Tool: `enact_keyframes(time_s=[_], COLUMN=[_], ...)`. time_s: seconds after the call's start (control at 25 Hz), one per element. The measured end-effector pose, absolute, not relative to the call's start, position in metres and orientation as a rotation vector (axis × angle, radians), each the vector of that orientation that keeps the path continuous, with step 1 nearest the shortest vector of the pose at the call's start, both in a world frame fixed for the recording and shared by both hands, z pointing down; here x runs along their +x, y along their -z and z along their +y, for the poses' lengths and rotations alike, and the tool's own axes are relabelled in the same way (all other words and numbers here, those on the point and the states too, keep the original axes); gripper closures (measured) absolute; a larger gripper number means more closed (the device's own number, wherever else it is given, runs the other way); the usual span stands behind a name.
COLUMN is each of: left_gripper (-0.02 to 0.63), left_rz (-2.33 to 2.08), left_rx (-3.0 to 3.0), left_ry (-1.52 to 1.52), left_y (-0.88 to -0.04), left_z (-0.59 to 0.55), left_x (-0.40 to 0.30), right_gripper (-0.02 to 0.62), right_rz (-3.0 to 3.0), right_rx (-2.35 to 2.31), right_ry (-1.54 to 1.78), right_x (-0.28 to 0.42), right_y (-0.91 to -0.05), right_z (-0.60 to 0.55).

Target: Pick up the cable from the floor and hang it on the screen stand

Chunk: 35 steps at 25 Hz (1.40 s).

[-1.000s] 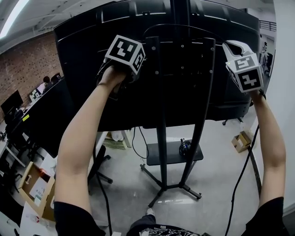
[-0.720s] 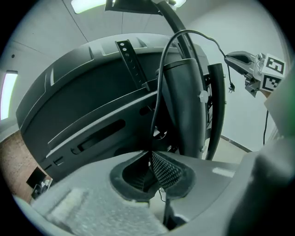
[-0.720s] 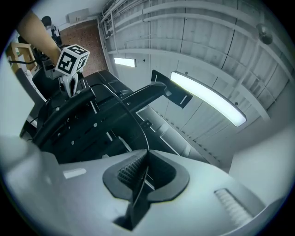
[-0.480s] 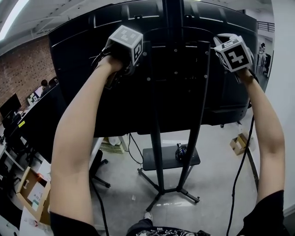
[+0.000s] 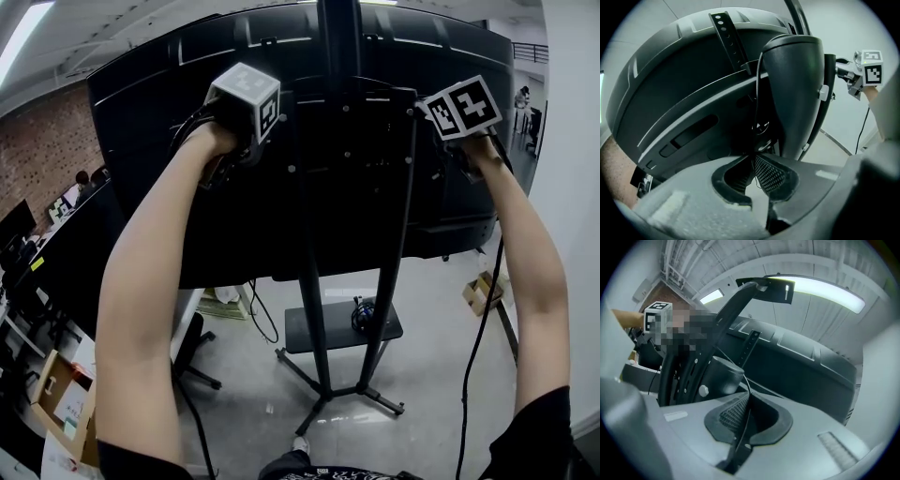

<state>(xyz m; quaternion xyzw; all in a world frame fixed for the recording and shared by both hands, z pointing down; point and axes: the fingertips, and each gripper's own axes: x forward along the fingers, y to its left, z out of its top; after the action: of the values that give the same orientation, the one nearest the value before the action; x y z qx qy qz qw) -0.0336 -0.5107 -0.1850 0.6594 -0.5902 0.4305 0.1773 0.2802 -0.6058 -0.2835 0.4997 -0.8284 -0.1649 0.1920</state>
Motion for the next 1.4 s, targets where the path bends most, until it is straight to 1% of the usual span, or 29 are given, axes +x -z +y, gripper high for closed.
enact_keyframes(time_s=[0.16,0.4,0.56,0.72,0.96,1.24,1.4], left_gripper=[0.580,0.580,0.573,0.565,0.566,0.566,0.566], left_rz=[-1.621,-1.593,-1.672,-1.883,-1.994,-1.960,-1.923], left_rx=[1.958,2.115,2.211,2.312,2.414,2.460,2.521], left_ry=[-1.164,-1.059,-1.033,-1.068,-0.922,-0.810,-0.699], left_y=[0.179,0.176,0.175,0.181,0.178,0.146,0.131], left_z=[-0.508,-0.506,-0.507,-0.504,-0.493,-0.477,-0.453], left_x=[-0.023,-0.007,-0.002,-0.005,0.004,0.002,0.007], right_gripper=[0.575,0.574,0.571,0.565,0.560,0.560,0.563], right_rz=[-2.429,-2.571,-2.590,-2.517,-2.470,-2.483,-2.523], right_rx=[1.396,1.476,1.585,1.639,1.634,1.638,1.638], right_ry=[0.377,0.332,0.404,0.489,0.550,0.442,0.342], right_x=[0.281,0.284,0.287,0.288,0.289,0.289,0.274], right_y=[0.273,0.264,0.263,0.255,0.227,0.185,0.159], right_z=[-0.602,-0.593,-0.589,-0.578,-0.561,-0.528,-0.499])
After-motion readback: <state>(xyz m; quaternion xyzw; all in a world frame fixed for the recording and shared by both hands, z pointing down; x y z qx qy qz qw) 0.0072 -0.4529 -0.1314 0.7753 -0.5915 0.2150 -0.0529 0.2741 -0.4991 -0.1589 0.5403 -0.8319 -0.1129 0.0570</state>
